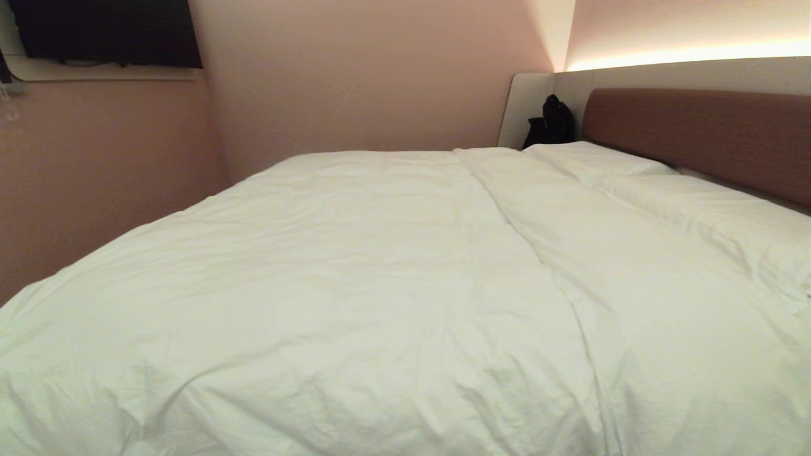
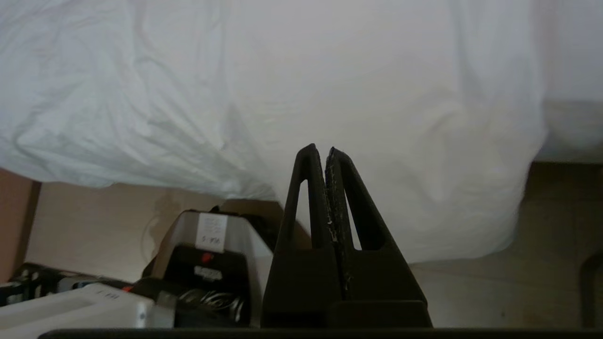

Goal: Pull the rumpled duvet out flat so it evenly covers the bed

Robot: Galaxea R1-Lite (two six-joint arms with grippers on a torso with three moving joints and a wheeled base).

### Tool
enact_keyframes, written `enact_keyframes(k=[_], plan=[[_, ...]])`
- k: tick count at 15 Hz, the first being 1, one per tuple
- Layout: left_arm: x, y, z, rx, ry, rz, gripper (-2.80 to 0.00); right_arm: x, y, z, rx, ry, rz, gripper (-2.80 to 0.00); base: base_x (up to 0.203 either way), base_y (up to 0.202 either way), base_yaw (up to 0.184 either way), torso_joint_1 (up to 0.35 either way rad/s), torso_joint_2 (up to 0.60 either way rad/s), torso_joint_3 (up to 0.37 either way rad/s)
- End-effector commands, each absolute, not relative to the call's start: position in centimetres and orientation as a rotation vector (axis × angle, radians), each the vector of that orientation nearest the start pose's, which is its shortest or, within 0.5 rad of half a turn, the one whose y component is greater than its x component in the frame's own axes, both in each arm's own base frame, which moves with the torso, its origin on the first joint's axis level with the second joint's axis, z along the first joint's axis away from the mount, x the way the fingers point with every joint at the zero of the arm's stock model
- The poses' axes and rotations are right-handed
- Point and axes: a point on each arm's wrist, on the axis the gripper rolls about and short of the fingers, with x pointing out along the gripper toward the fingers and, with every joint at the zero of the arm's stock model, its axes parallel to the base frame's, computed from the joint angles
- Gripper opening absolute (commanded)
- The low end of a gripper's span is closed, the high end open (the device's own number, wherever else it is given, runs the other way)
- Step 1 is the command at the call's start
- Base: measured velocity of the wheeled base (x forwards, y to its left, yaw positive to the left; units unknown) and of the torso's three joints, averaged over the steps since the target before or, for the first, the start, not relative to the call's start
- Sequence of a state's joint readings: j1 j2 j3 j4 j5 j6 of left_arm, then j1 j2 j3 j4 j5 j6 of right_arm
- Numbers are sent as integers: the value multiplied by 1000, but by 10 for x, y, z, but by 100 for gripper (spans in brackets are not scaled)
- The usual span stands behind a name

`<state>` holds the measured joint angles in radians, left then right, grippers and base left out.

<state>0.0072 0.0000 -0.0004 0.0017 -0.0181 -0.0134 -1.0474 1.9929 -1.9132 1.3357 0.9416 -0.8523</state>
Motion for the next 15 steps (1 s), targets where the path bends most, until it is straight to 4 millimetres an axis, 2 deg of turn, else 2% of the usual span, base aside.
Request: enact_keyframes(k=[1,5,10,13,15], plan=[[-23,-1,75,-14,2,-11,-280,164,-239,255,458,785,253,-280,0,0,0,0,0,0],[-23,-1,75,-14,2,-11,-280,165,-216,264,421,938,247,-280,0,0,0,0,0,0],[-23,-1,75,-14,2,-11,-280,164,-195,279,416,958,221,-280,0,0,0,0,0,0],[-23,-1,76,-14,0,-11,-280,166,-176,289,520,973,178,-280,0,0,0,0,0,0],[-23,-1,75,-14,1,-11,-280,171,-153,296,656,1004,143,-280,0,0,0,0,0,0]])
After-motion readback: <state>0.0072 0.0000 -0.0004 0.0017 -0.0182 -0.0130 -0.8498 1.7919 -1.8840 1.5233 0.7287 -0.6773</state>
